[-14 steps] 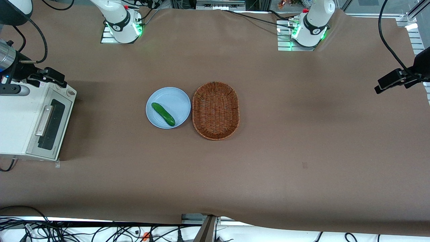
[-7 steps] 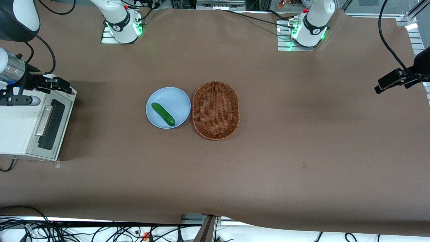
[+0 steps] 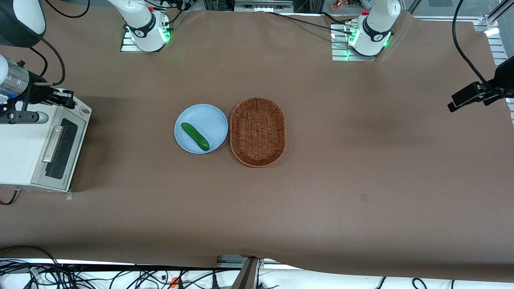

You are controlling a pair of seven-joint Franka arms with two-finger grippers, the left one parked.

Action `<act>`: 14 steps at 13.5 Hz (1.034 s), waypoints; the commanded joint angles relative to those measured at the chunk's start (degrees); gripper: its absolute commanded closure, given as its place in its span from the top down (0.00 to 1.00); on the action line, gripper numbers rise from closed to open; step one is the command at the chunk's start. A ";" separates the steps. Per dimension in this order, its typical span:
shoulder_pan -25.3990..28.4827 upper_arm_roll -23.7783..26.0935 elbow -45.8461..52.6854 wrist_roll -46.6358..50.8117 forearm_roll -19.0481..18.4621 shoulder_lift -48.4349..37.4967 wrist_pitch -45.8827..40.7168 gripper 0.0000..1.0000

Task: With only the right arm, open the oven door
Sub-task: 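Move the right gripper down to the silver oven door handle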

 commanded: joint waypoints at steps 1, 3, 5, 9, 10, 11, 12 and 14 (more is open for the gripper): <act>0.59 0.14 1.66 0.14 -9.39 2.62 0.25 0.00; 2.08 0.14 1.23 0.49 -16.43 4.55 4.28 0.00; 2.09 0.06 1.04 6.00 -19.70 8.59 6.66 0.00; 4.81 0.06 0.26 18.66 -35.68 14.58 8.78 0.00; 4.81 0.06 -0.62 20.16 -38.24 14.85 8.78 0.00; 4.81 0.06 -1.32 21.66 -39.92 15.37 9.57 0.00; 4.72 -0.12 -1.76 23.33 -41.67 16.16 10.79 0.00; 4.63 -0.29 -3.25 27.98 -44.75 18.09 12.73 0.00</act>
